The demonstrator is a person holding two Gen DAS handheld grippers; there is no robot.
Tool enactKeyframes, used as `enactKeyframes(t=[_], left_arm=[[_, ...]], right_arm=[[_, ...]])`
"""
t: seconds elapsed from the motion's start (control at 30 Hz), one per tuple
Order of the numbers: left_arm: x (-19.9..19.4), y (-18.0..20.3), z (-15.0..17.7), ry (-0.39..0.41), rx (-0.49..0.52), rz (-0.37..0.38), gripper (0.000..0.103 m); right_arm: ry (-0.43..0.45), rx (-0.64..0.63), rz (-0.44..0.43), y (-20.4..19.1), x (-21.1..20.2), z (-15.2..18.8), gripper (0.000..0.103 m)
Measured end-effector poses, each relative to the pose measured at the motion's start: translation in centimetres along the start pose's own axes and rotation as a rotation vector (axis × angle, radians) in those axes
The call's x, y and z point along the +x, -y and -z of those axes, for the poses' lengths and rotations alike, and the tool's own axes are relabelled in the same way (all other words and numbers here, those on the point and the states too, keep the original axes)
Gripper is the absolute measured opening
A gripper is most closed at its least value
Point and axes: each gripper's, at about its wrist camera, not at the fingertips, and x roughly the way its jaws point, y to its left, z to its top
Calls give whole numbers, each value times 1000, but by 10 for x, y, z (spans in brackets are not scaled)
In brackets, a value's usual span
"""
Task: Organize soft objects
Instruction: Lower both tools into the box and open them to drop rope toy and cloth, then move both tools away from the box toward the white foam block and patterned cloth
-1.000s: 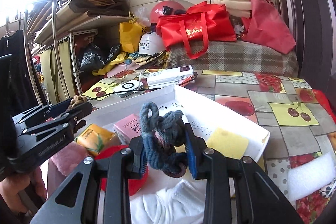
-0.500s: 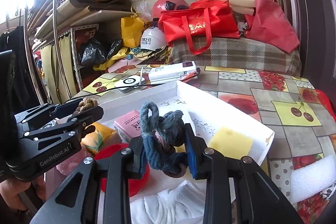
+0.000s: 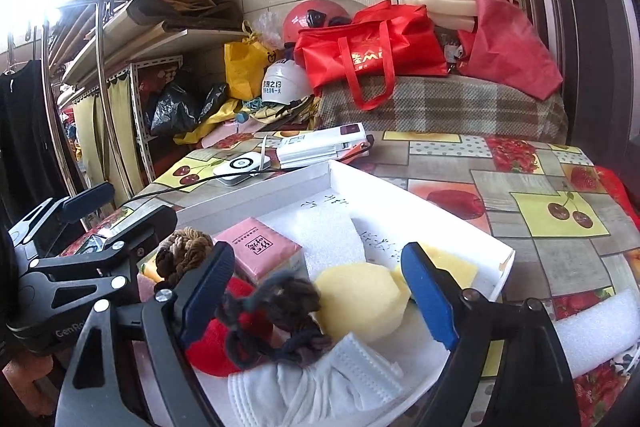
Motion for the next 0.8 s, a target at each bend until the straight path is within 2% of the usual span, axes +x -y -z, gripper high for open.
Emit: enactKeyframes(t=[0.07, 0.1, 0.13, 0.17, 0.8], left_arm=[[1, -3, 0, -3, -8, -13, 103], [2, -5, 0, -8, -17, -16, 103], [3, -8, 0, -14, -29, -14, 103], [4, -11, 0, -19, -43, -6, 103], [2, -7, -1, -20, -33, -7, 103]], right_arm=[[0, 5, 1, 1, 0, 0, 88], [0, 8, 2, 1, 1, 0, 93], [-2, 14, 0, 2, 1, 0, 102], [-3, 16, -4, 3, 2, 0, 103], [-5, 18, -6, 5, 1, 0, 103]])
